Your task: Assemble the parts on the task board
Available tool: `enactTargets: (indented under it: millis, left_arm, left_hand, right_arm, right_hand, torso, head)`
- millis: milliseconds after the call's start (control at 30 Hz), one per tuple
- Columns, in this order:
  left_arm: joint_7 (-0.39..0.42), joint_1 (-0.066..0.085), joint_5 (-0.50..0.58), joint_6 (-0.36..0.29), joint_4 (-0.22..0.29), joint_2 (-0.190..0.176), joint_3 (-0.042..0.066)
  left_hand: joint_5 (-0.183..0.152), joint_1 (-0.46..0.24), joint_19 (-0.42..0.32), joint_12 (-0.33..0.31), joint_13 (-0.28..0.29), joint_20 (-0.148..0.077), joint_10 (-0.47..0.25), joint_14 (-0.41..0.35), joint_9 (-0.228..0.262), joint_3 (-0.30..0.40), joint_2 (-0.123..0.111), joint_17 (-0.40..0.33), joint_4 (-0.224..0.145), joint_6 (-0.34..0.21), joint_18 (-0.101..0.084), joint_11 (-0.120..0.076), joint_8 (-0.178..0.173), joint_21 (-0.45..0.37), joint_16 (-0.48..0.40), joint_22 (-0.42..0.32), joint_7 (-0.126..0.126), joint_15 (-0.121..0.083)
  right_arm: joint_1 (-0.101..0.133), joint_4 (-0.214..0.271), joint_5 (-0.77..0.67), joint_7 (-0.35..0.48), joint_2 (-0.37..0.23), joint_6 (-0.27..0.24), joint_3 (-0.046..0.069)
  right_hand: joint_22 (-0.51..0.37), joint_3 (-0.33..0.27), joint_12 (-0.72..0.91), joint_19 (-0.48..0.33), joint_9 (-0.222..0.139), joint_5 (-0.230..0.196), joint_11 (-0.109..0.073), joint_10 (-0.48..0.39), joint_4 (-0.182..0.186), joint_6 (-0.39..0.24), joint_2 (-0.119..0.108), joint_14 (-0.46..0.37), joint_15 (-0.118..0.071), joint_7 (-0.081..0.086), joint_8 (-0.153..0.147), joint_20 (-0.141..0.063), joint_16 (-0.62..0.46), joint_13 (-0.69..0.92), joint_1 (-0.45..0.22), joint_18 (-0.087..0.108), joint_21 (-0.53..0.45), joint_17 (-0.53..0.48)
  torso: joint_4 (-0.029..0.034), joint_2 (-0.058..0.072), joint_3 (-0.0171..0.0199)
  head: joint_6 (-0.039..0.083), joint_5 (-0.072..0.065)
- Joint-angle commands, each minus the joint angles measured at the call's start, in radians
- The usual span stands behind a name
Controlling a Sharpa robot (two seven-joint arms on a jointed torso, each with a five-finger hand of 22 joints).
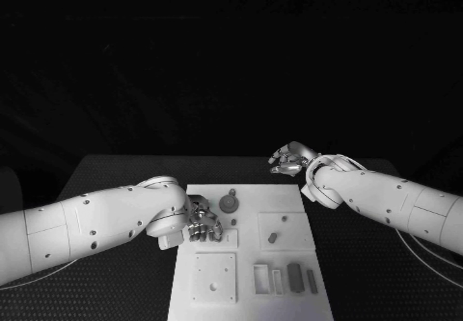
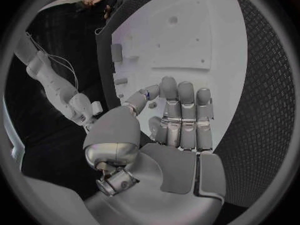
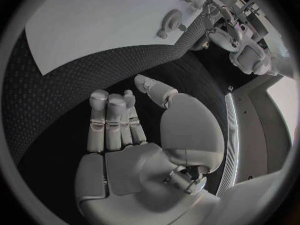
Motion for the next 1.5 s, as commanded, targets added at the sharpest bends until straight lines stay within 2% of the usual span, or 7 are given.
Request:
enactTargets:
  millis: [33, 400, 667, 967, 1500]
  left_arm:
    - [-0.005, 0.003, -0.015, 0.02, 0.0, 0.001, 0.0]
    - [-0.008, 0.003, -0.048, 0.002, 0.006, 0.002, 0.0]
    - [-0.006, 0.003, -0.059, -0.012, 0.009, 0.002, -0.001]
    - [-0.007, 0.003, -0.068, -0.008, 0.008, 0.005, -0.001]
    - [-0.004, 0.003, -0.092, 0.008, 0.011, 0.014, -0.002]
  left_hand:
    - [0.006, -0.008, -0.003, 0.038, 0.02, -0.099, -0.022, -0.013, 0.08, 0.014, 0.009, -0.005, 0.002, 0.085, 0.005, -0.032, -0.007, 0.023, 0.032, 0.021, -0.088, -0.017]
    - [0.006, -0.018, 0.011, 0.13, 0.056, -0.125, -0.024, -0.003, 0.109, 0.02, 0.011, -0.032, 0.001, 0.095, 0.009, -0.042, -0.028, 0.088, 0.113, 0.017, -0.096, -0.047]
    - [0.003, -0.025, 0.015, 0.167, 0.074, -0.134, -0.024, 0.001, 0.116, 0.019, 0.014, -0.044, 0.002, 0.1, 0.009, -0.045, -0.041, 0.111, 0.151, 0.015, -0.099, -0.058]
    - [0.003, -0.027, 0.015, 0.176, 0.077, -0.137, -0.026, 0.0, 0.118, 0.02, 0.016, -0.049, 0.002, 0.104, 0.009, -0.047, -0.043, 0.117, 0.16, 0.014, -0.1, -0.06]
    - [0.0, -0.034, 0.013, 0.183, 0.078, -0.138, -0.028, -0.002, 0.122, 0.019, 0.019, -0.056, 0.002, 0.109, 0.008, -0.048, -0.046, 0.123, 0.168, 0.012, -0.101, -0.061]
  right_arm:
    - [0.0, 0.0, 0.001, 0.007, 0.0, 0.015, 0.0]
    - [0.0, 0.002, 0.001, 0.007, 0.0, 0.017, 0.0]
    - [0.0, 0.002, 0.001, 0.007, 0.0, 0.019, 0.0]
    - [0.0, 0.002, 0.001, 0.007, 0.001, 0.021, 0.0]
    - [0.0, 0.002, 0.0, 0.006, 0.002, 0.025, 0.0]
  right_hand:
    - [-0.001, 0.006, -0.004, -0.004, -0.001, 0.007, -0.003, 0.001, 0.0, -0.015, 0.002, -0.008, 0.0, 0.019, 0.002, 0.003, -0.003, -0.002, 0.007, 0.031, -0.006, -0.001]
    - [0.0, 0.009, -0.002, -0.003, -0.002, 0.019, -0.003, 0.001, -0.003, -0.015, 0.003, -0.008, 0.0, 0.019, 0.002, 0.004, -0.003, -0.005, 0.009, 0.031, -0.006, -0.003]
    - [0.001, 0.012, -0.001, -0.003, -0.002, 0.028, -0.003, 0.001, -0.006, -0.015, 0.004, -0.007, 0.0, 0.019, 0.002, 0.004, -0.002, -0.007, 0.01, 0.031, -0.006, -0.003]
    - [0.001, 0.014, 0.0, -0.003, -0.002, 0.033, -0.003, 0.0, -0.007, -0.015, 0.005, -0.007, 0.0, 0.019, 0.002, 0.004, -0.002, -0.008, 0.011, 0.031, -0.006, -0.004]
    - [0.001, 0.015, 0.001, -0.003, -0.002, 0.039, -0.002, 0.0, -0.008, -0.015, 0.005, -0.008, 0.001, 0.019, 0.002, 0.005, -0.001, -0.01, 0.011, 0.031, -0.006, -0.004]
  torso:
    - [0.0012, 0.0, -0.001]
    - [0.0007, -0.001, -0.0007]
    - [0.0006, -0.001, -0.0006]
    - [-0.0001, 0.0, 0.0008]
    - [0.0002, -0.001, -0.0001]
  head:
    - [-0.002, 0.0]
    - [-0.004, 0.0]
    - [-0.004, 0.0]
    - [-0.002, -0.002]
    - [-0.006, -0.002]
